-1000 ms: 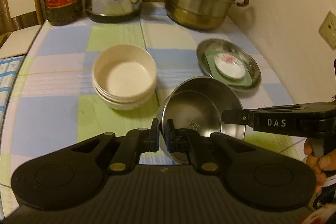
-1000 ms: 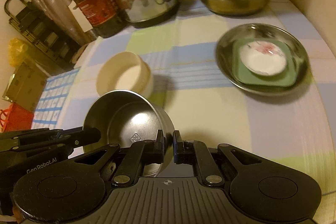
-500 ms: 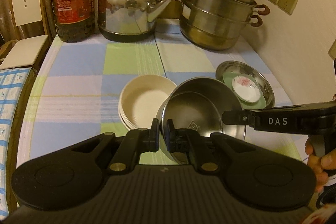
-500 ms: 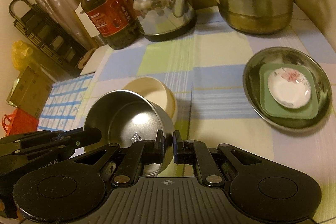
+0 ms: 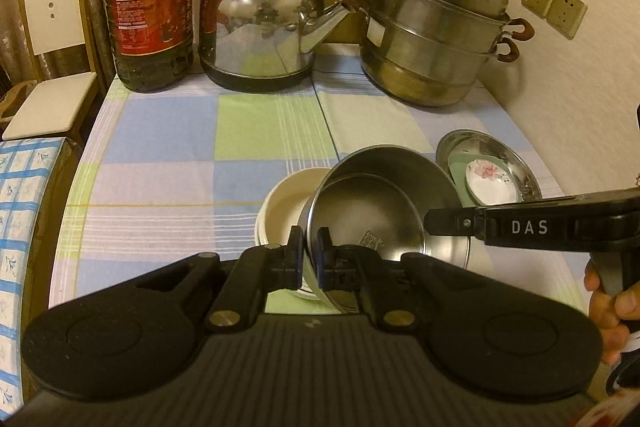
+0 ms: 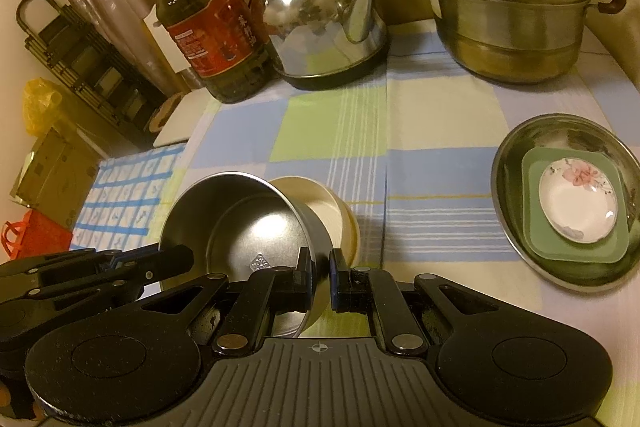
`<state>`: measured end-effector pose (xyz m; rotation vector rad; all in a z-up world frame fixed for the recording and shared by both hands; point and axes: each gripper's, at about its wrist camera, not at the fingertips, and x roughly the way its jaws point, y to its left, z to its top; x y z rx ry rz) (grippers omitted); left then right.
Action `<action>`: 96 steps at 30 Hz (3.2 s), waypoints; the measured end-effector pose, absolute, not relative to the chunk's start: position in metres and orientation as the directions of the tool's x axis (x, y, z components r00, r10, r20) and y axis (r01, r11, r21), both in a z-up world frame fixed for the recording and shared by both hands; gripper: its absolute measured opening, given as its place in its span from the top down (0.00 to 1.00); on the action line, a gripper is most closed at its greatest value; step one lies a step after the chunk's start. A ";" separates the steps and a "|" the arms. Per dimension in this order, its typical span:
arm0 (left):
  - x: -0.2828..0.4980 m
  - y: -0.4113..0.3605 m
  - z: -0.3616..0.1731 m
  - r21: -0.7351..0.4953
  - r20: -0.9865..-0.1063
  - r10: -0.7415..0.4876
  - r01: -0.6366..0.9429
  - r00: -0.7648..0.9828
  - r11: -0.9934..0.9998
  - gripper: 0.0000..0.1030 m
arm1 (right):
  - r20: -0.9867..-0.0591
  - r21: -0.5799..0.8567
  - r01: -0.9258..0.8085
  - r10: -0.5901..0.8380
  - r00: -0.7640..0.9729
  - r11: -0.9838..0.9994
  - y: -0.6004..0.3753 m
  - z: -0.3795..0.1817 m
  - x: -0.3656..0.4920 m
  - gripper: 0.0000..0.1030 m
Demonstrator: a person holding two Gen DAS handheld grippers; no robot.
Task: Organize plates and bowls
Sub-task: 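Lower the steel bowl into the cream bowls and open the left gripper, then withdraw the open left gripper from the bowl stack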
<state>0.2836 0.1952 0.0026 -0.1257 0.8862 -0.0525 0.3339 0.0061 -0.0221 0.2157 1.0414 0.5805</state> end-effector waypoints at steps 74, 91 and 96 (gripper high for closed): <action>0.227 0.143 0.000 -0.111 -0.807 -0.071 -0.032 0.586 0.993 0.80 | -0.698 0.440 -0.362 0.567 0.438 0.822 -0.057 -0.024 0.277 0.46; 0.136 0.057 -0.008 -0.106 -0.821 -0.060 -0.049 0.567 0.993 0.80 | -0.729 0.404 -0.363 0.535 0.427 0.840 -0.148 -0.030 0.182 0.41; 0.116 0.037 -0.010 -0.103 -0.825 -0.057 -0.050 0.562 0.993 0.80 | -0.753 0.359 -0.370 0.500 0.427 0.857 -0.168 -0.033 0.160 0.41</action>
